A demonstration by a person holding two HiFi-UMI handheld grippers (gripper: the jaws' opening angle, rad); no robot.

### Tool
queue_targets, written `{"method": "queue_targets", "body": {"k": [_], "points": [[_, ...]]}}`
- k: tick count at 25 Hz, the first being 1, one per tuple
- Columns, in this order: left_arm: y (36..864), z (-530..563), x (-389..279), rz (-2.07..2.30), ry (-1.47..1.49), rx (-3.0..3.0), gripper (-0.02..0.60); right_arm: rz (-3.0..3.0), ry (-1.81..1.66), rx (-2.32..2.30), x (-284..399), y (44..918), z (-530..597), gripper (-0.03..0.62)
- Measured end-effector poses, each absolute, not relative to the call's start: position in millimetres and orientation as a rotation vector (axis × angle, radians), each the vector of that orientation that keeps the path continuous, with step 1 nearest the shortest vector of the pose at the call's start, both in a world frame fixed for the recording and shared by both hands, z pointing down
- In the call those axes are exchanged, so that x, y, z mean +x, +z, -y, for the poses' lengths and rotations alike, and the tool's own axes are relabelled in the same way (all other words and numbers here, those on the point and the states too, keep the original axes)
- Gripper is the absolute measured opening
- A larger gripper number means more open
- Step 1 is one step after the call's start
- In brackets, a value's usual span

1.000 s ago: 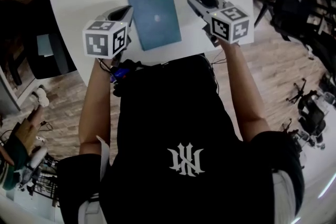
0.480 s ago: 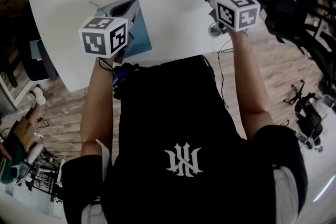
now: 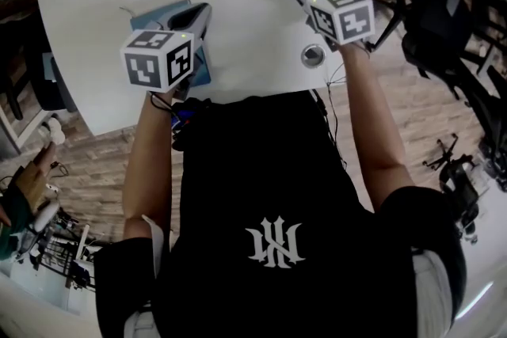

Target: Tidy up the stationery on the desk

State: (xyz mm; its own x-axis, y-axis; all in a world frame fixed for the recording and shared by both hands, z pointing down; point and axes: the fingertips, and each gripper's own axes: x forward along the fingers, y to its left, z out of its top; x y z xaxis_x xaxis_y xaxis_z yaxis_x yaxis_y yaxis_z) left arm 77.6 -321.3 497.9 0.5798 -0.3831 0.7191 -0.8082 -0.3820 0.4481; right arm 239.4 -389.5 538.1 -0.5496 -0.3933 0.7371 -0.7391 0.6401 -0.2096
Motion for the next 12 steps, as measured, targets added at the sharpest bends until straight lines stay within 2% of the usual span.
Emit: {"method": "queue_targets", "body": {"k": [9, 12], "points": [[502, 314, 86, 0.965, 0.666, 1.963, 0.002, 2.132, 0.659, 0.816, 242, 560, 387, 0.13], [503, 312, 88, 0.967, 0.662, 1.961, 0.002, 2.12, 0.631, 0.826, 246, 560, 389, 0.098]]}}
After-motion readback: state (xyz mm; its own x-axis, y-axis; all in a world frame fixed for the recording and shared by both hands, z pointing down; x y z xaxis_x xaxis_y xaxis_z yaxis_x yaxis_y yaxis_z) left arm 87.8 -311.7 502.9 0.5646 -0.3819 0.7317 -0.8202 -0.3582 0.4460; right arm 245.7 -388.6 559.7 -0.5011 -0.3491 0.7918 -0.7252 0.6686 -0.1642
